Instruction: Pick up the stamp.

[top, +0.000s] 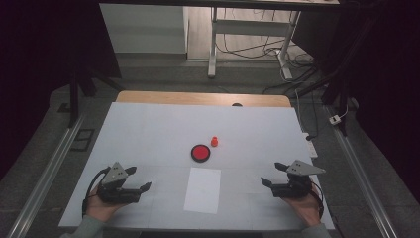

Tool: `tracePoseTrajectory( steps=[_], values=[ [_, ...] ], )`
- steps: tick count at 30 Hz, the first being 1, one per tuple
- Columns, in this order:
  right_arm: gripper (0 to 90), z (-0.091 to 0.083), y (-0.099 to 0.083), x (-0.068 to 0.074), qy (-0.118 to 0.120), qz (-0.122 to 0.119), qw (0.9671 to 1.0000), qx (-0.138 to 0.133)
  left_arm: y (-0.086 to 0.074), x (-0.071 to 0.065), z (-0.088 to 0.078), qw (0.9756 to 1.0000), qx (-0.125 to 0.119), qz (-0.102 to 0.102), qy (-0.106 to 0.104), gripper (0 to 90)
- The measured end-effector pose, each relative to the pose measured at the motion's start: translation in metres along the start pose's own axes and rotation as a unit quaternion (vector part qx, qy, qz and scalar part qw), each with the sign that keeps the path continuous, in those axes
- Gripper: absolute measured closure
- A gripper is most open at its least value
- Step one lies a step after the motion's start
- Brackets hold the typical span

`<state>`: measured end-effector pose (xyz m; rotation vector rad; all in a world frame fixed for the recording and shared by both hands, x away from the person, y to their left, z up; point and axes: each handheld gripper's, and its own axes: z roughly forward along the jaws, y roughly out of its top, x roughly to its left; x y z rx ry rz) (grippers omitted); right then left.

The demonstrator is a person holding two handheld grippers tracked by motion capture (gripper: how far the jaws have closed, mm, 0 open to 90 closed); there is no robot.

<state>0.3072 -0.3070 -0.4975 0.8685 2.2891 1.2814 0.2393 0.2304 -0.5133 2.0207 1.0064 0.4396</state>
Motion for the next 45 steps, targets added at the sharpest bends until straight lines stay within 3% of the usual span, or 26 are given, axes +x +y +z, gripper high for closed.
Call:
tracePoseTrajectory(
  steps=[7,13,19,24,26,37,45],
  values=[
    [21.0,0.004,0.001,0.000,0.001,-0.001,1.0000,0.007,-0.001,0.003,0.000,1.0000,-0.002,-0.002,0.001,20.9],
    [21.7,0.002,0.006,0.003,-0.003,-0.002,1.0000,-0.004,0.000,0.004,-0.001,1.0000,-0.007,0.003,-0.006,21.0],
    [22.3,0.003,0.007,0.006,0.001,-0.004,1.0000,0.002,0.004,0.004,0.002,0.9999,-0.007,0.010,-0.008,21.1],
    [23.4,0.006,0.010,0.005,0.004,0.002,0.9999,-0.012,0.004,0.003,0.004,0.9999,-0.003,0.010,-0.004,21.1],
    [23.5,0.006,0.010,0.005,0.004,0.001,1.0000,-0.005,0.005,0.002,0.003,1.0000,-0.005,0.007,-0.002,21.2],
    [24.8,0.015,0.021,0.009,0.015,-0.002,0.9999,-0.007,0.001,0.005,0.004,1.0000,0.001,0.002,0.001,21.2],
    [25.4,0.031,0.034,0.016,0.027,-0.003,0.9996,-0.003,0.000,0.005,0.002,1.0000,-0.003,-0.004,0.003,21.2]
  ],
)
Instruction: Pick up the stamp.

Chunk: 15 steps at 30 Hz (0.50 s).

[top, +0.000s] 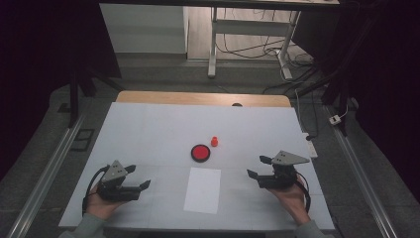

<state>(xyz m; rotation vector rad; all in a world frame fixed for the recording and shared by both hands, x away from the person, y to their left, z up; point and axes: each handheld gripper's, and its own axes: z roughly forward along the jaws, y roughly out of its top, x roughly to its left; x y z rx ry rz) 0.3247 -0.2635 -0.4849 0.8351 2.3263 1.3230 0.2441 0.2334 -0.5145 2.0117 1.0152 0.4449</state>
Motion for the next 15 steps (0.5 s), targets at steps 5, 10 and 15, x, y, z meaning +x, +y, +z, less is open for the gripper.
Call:
tracePoseTrajectory(
  steps=[5,10,15],
  values=[
    [25.8,0.006,0.005,0.002,0.006,-0.002,1.0000,-0.006,-0.001,0.000,0.002,1.0000,0.005,0.001,-0.001,21.2],
    [26.3,0.011,0.010,0.000,0.007,0.004,0.9999,-0.008,0.000,-0.001,0.002,1.0000,0.006,0.002,-0.002,21.2],
    [26.9,0.018,0.015,0.000,0.008,0.008,0.9999,-0.012,-0.001,-0.001,0.002,1.0000,0.006,0.001,0.000,21.2]
  ],
)
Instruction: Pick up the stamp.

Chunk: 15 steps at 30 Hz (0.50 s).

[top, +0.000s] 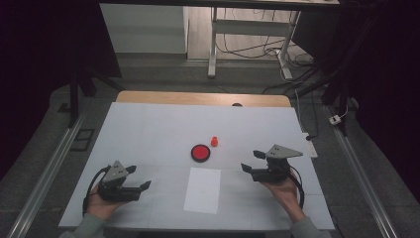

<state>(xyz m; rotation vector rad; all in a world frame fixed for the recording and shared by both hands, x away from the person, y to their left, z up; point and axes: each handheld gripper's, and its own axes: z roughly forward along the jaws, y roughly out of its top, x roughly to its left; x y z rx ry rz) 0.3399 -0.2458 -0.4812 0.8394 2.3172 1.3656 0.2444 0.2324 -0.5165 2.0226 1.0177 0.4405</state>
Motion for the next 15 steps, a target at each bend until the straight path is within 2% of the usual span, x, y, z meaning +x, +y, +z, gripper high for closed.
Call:
tracePoseTrajectory(
  steps=[6,15],
  values=[
    [27.3,0.009,0.006,0.002,0.003,-0.009,0.9999,0.009,0.001,0.000,0.002,1.0000,0.001,0.001,-0.001,21.3],
    [27.8,0.022,0.013,0.002,0.006,-0.007,0.9999,0.009,0.001,-0.001,0.005,1.0000,0.005,0.005,-0.003,21.3]
  ],
)
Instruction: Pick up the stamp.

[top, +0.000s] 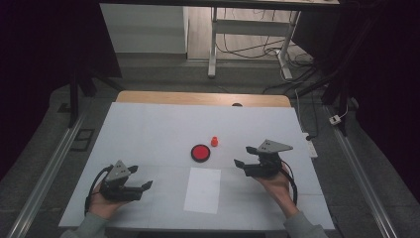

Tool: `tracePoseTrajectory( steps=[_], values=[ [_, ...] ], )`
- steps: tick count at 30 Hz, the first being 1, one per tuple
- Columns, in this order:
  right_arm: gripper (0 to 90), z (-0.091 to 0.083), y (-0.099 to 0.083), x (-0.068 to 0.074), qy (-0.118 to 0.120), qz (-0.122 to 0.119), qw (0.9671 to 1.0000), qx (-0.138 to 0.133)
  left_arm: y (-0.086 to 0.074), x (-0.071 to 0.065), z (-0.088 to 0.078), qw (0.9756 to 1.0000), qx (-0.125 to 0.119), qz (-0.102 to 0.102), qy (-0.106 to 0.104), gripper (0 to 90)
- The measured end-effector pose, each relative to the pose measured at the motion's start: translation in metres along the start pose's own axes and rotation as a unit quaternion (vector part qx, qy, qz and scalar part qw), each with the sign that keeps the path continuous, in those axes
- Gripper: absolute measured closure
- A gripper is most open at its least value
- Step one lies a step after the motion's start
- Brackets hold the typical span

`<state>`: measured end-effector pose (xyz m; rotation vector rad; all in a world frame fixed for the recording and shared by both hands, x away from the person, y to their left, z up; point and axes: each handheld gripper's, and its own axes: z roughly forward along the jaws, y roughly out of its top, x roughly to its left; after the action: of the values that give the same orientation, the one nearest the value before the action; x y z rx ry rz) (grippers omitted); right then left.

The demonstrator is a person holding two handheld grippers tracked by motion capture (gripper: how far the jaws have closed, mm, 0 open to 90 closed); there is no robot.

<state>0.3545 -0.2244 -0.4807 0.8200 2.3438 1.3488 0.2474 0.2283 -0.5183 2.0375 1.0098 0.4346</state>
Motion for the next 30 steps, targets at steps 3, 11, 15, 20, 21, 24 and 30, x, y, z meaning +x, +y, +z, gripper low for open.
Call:
tracePoseTrajectory(
  steps=[3,11,15,20,21,24,30],
  values=[
    [28.1,0.004,0.003,0.000,-0.002,0.000,1.0000,0.001,0.000,0.000,-0.001,1.0000,-0.002,0.000,0.000,21.3],
    [28.8,0.014,0.006,-0.001,-0.002,0.002,1.0000,0.005,0.000,0.001,0.002,1.0000,0.000,0.000,0.001,21.3],
    [29.1,0.022,0.009,-0.001,0.001,0.004,0.9999,0.010,0.000,0.000,0.002,1.0000,0.001,0.001,0.001,21.3],
    [29.7,0.031,0.013,0.001,0.002,0.002,0.9999,0.012,0.000,0.000,0.003,1.0000,0.003,0.002,0.001,21.3],
    [29.7,0.033,0.014,0.001,0.004,0.001,0.9999,0.013,0.000,0.000,0.003,1.0000,0.003,0.002,0.001,21.3],
    [30.0,0.040,0.016,0.001,0.005,0.001,0.9999,0.013,0.000,0.000,0.003,1.0000,0.002,0.001,0.001,21.3],
    [30.4,0.049,0.019,0.000,0.005,0.000,0.9998,0.019,0.000,0.000,0.003,1.0000,0.003,0.002,0.000,21.3]
  ],
)
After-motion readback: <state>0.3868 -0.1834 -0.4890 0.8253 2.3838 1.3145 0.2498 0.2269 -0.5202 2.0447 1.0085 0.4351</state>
